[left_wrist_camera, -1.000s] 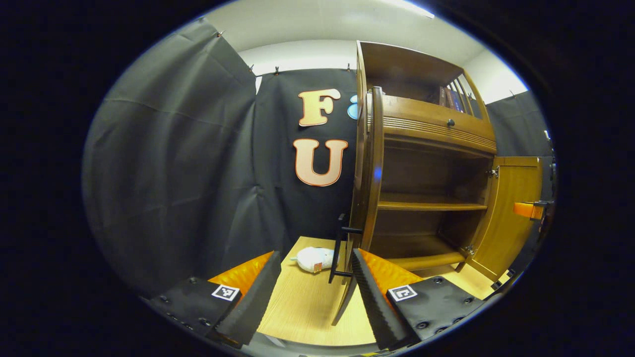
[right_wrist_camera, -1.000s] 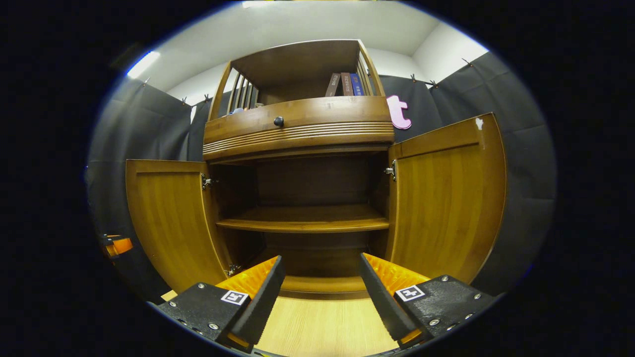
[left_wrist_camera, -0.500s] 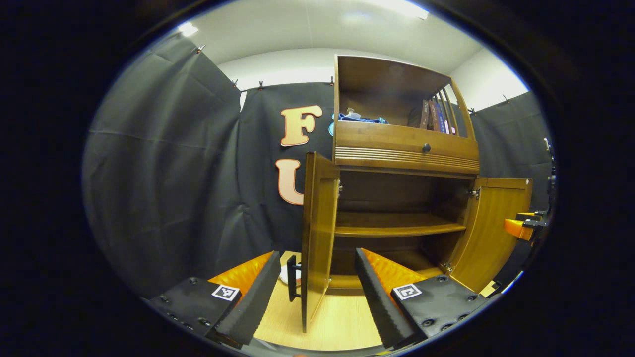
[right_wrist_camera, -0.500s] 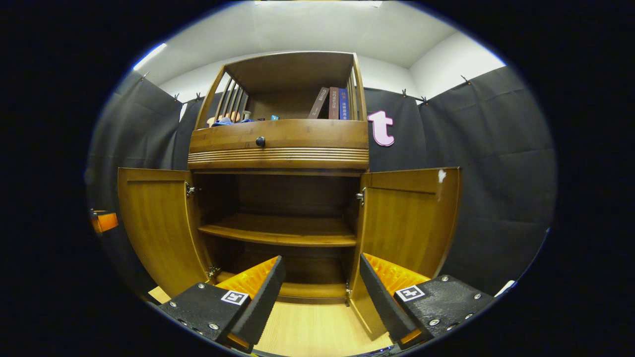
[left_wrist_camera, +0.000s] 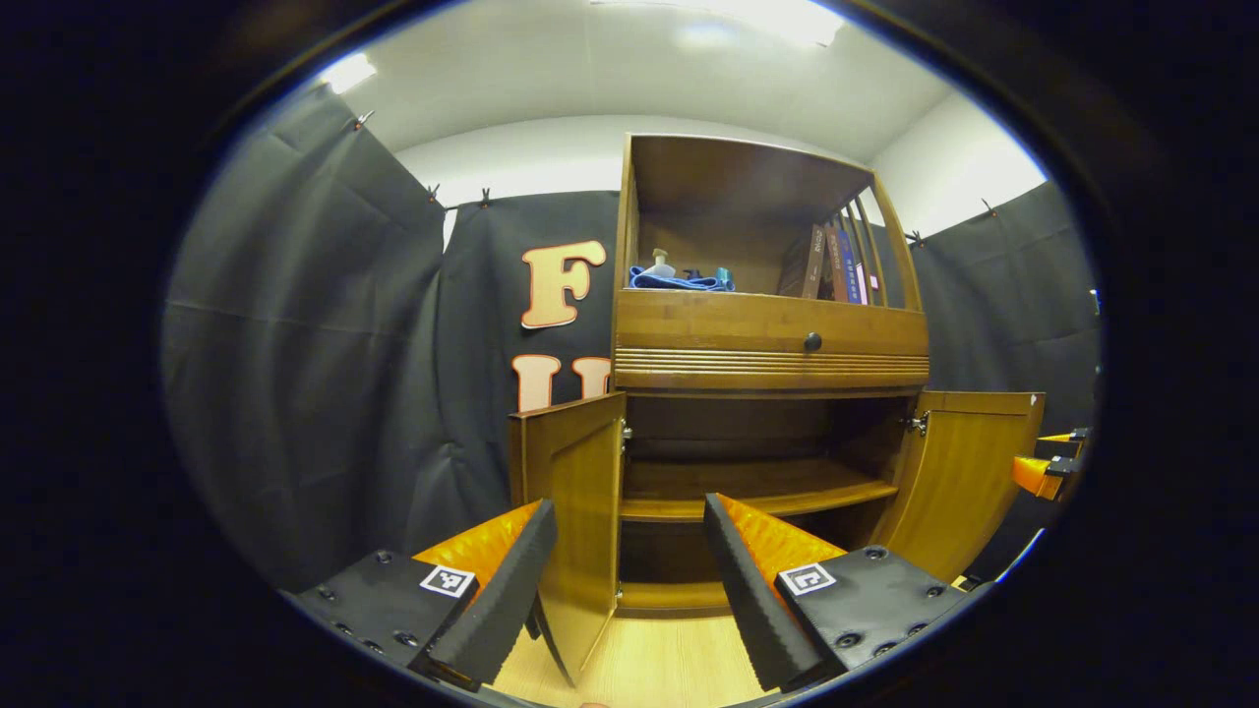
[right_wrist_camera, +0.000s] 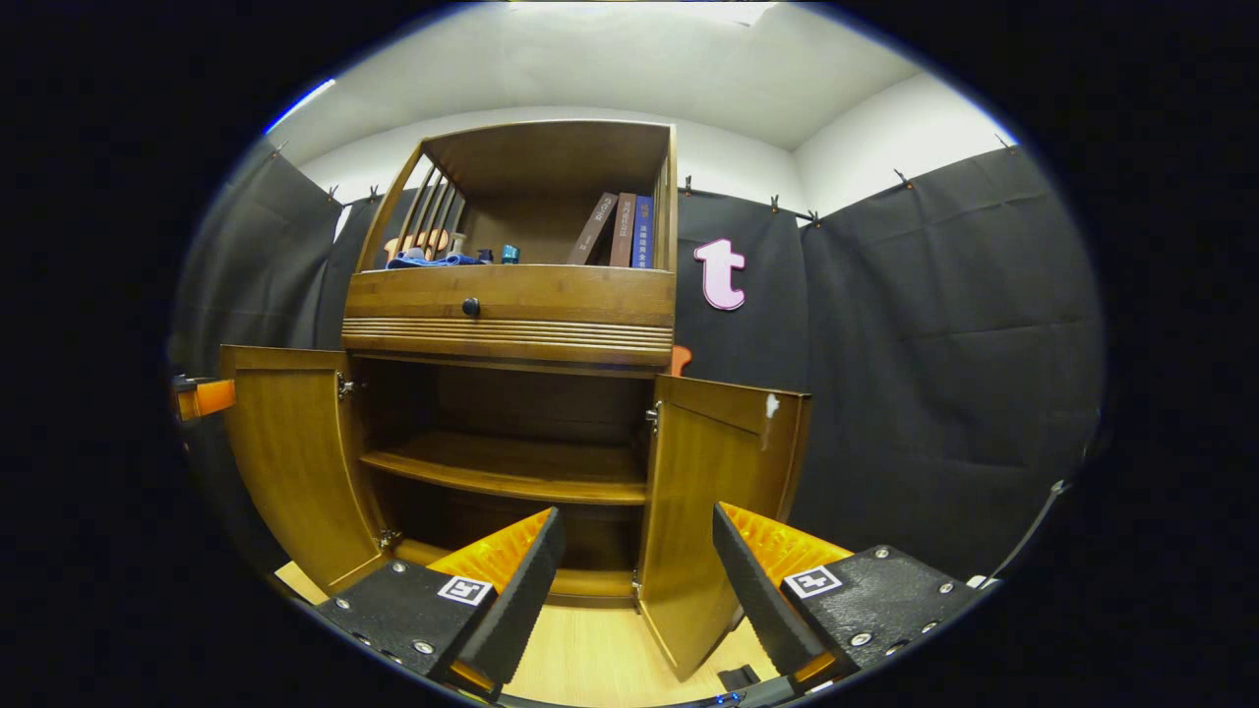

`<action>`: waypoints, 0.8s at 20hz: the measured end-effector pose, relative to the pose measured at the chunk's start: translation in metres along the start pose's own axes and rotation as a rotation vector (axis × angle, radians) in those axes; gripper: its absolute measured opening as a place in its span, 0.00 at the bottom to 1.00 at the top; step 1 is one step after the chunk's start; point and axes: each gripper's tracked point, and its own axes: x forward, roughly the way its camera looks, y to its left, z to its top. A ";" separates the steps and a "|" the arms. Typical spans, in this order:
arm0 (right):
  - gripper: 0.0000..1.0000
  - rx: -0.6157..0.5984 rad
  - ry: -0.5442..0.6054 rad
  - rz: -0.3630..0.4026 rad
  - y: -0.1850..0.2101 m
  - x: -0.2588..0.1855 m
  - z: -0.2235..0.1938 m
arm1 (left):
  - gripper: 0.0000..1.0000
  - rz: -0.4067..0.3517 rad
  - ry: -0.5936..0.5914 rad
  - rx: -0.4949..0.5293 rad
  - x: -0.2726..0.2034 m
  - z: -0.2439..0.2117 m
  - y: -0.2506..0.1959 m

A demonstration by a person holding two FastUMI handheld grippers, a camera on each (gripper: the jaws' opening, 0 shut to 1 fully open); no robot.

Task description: Open the right door of the double-door shoe cabinet with the right hand, and open the left door with the left hand.

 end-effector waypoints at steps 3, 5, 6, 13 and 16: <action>0.99 -0.006 -0.002 -0.014 -0.009 -0.002 -0.002 | 0.94 -0.015 0.014 -0.012 0.004 -0.001 -0.012; 0.99 -0.008 0.000 -0.017 -0.013 -0.003 -0.003 | 0.94 -0.019 0.026 -0.026 0.008 -0.004 -0.017; 0.99 -0.008 0.000 -0.018 -0.015 -0.003 -0.002 | 0.94 -0.021 0.030 -0.032 0.009 -0.005 -0.019; 0.99 -0.013 0.005 -0.015 -0.019 -0.002 0.000 | 0.94 -0.007 0.027 -0.027 0.011 -0.003 -0.020; 0.92 -0.012 0.007 -0.008 -0.015 0.000 0.000 | 0.94 -0.002 0.028 -0.023 0.011 -0.004 -0.019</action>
